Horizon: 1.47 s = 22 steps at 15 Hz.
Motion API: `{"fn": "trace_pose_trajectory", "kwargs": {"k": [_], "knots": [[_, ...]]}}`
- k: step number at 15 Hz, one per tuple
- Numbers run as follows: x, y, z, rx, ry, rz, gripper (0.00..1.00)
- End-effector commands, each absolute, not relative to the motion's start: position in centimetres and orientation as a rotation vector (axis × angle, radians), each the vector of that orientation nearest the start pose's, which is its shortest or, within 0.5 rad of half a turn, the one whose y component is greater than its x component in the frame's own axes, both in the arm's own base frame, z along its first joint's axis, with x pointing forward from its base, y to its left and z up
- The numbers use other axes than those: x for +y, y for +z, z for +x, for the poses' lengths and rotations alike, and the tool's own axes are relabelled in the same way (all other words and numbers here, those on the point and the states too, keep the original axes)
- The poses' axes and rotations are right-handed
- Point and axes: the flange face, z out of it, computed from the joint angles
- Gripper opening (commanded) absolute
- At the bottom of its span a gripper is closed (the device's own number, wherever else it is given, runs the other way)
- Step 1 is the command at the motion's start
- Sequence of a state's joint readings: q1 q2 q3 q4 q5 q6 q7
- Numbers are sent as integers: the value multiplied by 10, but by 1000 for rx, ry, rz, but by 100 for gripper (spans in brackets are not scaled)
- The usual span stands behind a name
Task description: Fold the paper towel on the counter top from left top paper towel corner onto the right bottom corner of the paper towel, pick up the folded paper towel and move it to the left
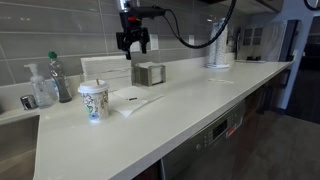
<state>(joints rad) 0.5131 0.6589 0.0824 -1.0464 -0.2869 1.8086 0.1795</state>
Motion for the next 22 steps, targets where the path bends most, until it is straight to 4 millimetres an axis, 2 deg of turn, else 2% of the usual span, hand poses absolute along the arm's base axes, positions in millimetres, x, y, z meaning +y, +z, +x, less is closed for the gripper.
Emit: {"fn": "trace_pose_trajectory", "kwargs": {"k": [1, 5, 8, 10, 14, 17, 19, 22], "knots": [[384, 469, 620, -552, -291, -3210, 100], [384, 457, 599, -400, -339, -3173, 100], [369, 468, 583, -253, -442, -3154, 100], [350, 484, 571, -108, -482, -3158, 100], [301, 533, 543, 180, -493, -3176, 100], [257, 562, 521, 385, -388, -3201, 100], [230, 577, 505, 420, -315, -3213, 100], [203, 595, 479, 439, -268, -3167, 100]]}}
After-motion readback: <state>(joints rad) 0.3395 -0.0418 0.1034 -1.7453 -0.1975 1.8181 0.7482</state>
